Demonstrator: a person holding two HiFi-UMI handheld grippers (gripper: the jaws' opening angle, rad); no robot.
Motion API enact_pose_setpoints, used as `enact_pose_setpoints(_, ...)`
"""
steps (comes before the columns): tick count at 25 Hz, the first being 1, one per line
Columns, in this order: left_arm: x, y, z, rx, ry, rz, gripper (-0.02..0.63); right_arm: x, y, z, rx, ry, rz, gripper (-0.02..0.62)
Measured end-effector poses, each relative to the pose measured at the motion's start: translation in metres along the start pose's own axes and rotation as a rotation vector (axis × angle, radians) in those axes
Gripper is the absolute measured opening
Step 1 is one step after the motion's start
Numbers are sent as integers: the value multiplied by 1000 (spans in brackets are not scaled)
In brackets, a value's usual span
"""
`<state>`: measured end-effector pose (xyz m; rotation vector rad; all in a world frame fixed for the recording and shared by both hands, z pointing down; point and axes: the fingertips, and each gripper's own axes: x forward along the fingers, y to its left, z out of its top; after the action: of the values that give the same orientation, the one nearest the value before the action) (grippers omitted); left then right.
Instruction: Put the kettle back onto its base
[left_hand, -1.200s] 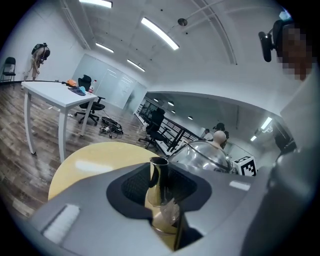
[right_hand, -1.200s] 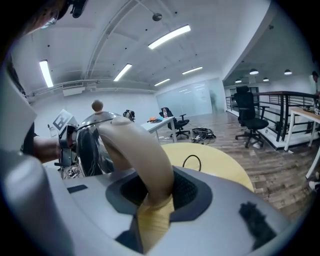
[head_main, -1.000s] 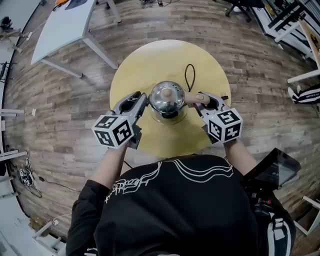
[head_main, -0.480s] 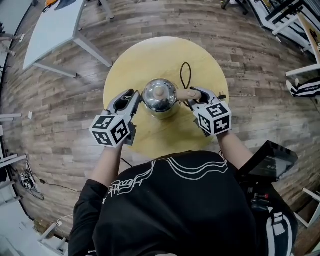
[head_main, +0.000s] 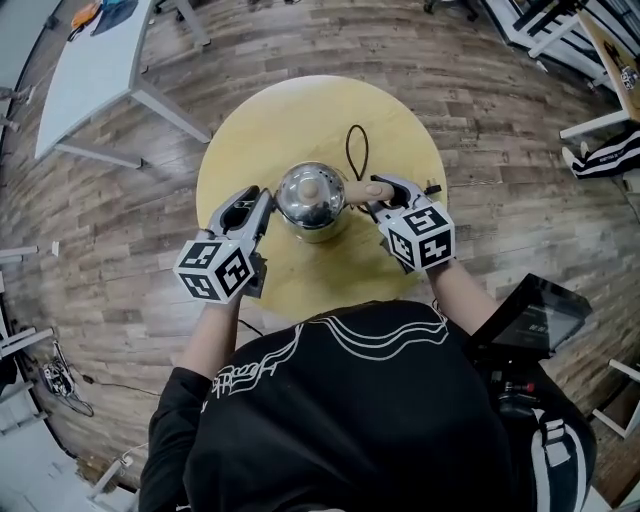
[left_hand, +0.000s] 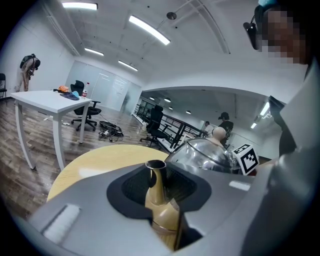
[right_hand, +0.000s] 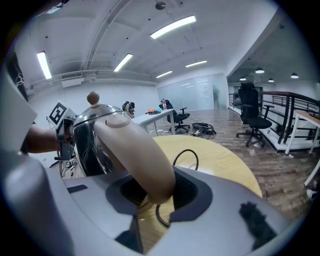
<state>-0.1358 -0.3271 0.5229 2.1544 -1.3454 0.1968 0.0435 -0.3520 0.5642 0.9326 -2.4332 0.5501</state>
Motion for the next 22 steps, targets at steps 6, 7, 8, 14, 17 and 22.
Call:
enact_pose_setpoints(6,3,4,-2,-7,11,4,94,4,-1,-3,8,0,-17,114)
enact_pose_setpoints(7,3,4,-4,-14,10,7,94,4,-1,-4,11,-1,-20,114)
enact_pose_setpoints(8,2,4,-5,-20,6,8,94,3,-1,-4,15,-2,-23,114)
enact_pose_setpoints(14,5,0,-3,-52,-28,-10,95,1,-8,-3,33,-9,-47,114)
enact_pose_setpoints(17,6,-1,-5,-54,-27,-16,95,1,-10,-4,51,-11,-67,114)
enact_pose_setpoints(22,4,4,-4,-31,-32,4,138,1,-10,-7,84,11,-83,117)
